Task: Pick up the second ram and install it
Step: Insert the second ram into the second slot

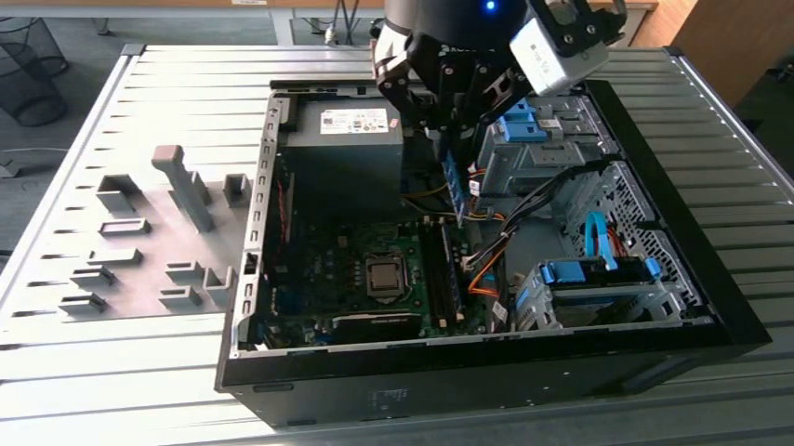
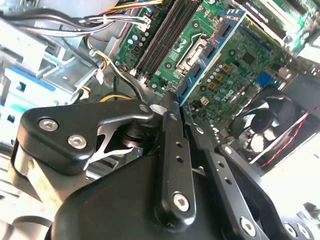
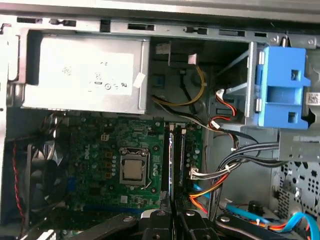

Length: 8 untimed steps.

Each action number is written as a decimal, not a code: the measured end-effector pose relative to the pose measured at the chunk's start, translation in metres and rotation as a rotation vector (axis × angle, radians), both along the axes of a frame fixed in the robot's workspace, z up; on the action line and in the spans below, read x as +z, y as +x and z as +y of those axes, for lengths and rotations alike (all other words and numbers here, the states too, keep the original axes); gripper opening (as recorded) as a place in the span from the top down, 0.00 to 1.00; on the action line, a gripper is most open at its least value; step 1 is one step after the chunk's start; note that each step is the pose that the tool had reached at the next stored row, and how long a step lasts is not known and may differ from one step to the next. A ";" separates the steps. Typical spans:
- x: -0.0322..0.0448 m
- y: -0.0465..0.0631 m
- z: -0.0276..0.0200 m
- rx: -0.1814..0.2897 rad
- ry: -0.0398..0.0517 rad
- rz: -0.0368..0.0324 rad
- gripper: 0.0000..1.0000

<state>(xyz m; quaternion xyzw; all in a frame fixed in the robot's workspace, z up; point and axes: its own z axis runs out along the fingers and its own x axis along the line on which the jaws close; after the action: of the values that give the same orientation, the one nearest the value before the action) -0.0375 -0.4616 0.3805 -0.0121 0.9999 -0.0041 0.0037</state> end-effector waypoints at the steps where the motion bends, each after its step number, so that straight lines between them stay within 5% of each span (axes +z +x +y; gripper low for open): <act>1: -0.0002 0.000 0.0000 -0.016 -0.0001 0.0000 0.86; 8: -0.0023 0.000 0.0001 -0.108 -0.0002 0.0000 0.86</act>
<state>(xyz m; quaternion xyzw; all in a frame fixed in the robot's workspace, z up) -0.0374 -0.4615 0.3782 0.0421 0.9991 -0.0044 0.0035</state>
